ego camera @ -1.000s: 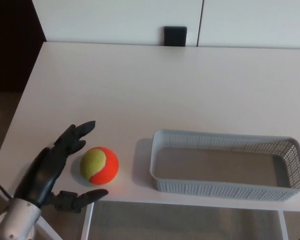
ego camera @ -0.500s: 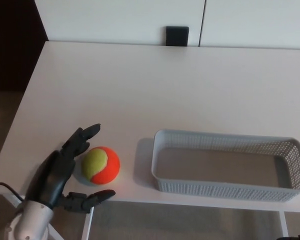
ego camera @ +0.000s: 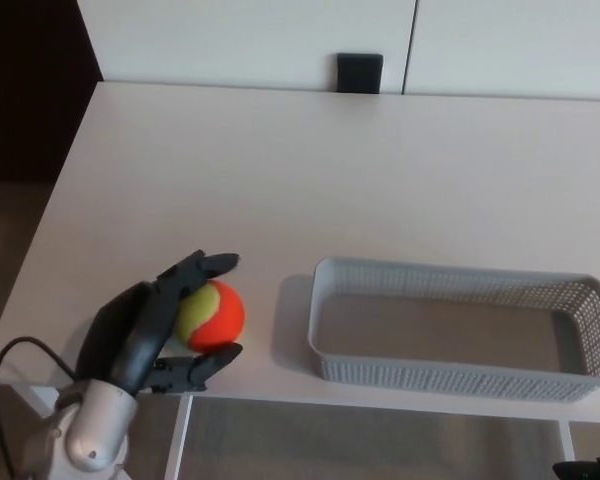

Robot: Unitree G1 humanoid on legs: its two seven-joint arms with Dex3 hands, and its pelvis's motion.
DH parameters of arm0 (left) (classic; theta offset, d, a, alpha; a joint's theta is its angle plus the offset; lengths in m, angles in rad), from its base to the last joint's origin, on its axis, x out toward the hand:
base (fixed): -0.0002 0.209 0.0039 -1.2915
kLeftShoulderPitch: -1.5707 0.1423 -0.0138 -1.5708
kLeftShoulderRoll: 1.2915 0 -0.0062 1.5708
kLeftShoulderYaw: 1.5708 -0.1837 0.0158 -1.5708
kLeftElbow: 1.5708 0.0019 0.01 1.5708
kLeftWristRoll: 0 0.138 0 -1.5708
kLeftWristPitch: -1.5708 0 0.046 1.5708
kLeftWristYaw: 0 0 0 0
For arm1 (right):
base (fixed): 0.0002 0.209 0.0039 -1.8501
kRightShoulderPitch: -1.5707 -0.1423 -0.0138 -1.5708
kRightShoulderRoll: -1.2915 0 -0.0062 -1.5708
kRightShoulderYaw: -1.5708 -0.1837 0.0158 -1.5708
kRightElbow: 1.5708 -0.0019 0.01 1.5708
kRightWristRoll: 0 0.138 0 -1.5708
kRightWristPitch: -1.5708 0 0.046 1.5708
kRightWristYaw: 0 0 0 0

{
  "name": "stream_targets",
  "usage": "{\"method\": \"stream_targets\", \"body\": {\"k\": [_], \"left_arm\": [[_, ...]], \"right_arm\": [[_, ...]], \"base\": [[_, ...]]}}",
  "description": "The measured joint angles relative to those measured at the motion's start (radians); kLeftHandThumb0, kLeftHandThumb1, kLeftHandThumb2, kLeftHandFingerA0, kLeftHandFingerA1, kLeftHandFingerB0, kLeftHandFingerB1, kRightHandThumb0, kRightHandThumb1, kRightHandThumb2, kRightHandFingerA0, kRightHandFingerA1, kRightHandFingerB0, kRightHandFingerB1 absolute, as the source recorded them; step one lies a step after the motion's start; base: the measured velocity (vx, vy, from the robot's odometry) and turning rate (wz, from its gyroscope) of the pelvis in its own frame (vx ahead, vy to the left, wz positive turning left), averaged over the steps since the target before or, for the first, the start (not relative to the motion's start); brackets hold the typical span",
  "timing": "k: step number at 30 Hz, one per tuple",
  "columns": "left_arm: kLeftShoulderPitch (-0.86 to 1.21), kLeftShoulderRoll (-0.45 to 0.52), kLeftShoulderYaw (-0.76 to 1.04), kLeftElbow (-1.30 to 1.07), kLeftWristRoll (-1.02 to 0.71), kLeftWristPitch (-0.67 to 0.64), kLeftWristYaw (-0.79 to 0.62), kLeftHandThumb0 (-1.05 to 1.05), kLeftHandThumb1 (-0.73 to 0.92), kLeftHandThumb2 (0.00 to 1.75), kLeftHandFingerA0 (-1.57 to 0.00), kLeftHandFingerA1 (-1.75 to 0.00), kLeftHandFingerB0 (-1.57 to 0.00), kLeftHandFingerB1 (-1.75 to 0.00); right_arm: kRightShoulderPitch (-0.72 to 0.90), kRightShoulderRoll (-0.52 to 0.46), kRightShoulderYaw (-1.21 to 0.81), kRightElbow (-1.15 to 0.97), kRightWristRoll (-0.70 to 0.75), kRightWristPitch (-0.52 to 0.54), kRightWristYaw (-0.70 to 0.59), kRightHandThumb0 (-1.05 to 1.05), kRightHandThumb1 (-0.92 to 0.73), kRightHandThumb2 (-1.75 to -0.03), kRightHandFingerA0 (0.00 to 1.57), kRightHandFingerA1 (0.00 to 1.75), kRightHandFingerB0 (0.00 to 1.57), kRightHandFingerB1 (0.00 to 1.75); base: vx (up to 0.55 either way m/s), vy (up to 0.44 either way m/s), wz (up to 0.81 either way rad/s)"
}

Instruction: The robot walk towards a table in front and uses its left hand to pickup a tennis ball on the left side and put it in a container on the right hand side

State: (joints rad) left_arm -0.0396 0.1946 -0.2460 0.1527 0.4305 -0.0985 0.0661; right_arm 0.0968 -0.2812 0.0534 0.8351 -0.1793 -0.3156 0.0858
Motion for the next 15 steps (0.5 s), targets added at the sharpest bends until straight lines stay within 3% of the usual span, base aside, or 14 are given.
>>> {"method": "stream_targets", "body": {"k": [1,2,4,15], "left_arm": [[-0.002,-0.001,-0.005,-0.004,0.002,0.006,-0.001,0.07,0.66,0.89,-1.15,-1.26,-0.85,-0.88],[-0.005,-0.003,-0.012,-0.012,0.004,0.019,-0.003,0.06,0.65,0.91,-1.13,-1.29,-0.81,-1.03],[-0.006,-0.003,-0.016,-0.019,0.005,0.031,-0.005,0.04,0.66,0.91,-1.11,-1.32,-0.78,-1.07],[0.011,-0.004,-0.001,-0.05,-0.012,0.054,-0.013,0.02,0.66,0.89,-1.11,-1.34,-0.79,-1.04]], "right_arm": [[-0.001,0.0,0.0,-0.001,0.0,0.002,0.0,0.08,-0.67,-0.59,0.43,0.57,0.33,0.46],[-0.004,0.0,0.0,-0.003,0.0,0.006,0.0,0.08,-0.69,-0.59,0.43,0.58,0.33,0.46],[-0.007,0.0,0.0,-0.004,0.0,0.011,0.001,0.08,-0.69,-0.6,0.43,0.57,0.34,0.45],[-0.017,-0.001,-0.002,-0.006,0.003,0.033,0.014,0.07,-0.71,-0.6,0.42,0.56,0.33,0.45]], "base": [[0.0,0.0,0.0],[0.0,0.0,0.0],[0.0,0.0,0.0],[0.0,0.0,0.0]]}}
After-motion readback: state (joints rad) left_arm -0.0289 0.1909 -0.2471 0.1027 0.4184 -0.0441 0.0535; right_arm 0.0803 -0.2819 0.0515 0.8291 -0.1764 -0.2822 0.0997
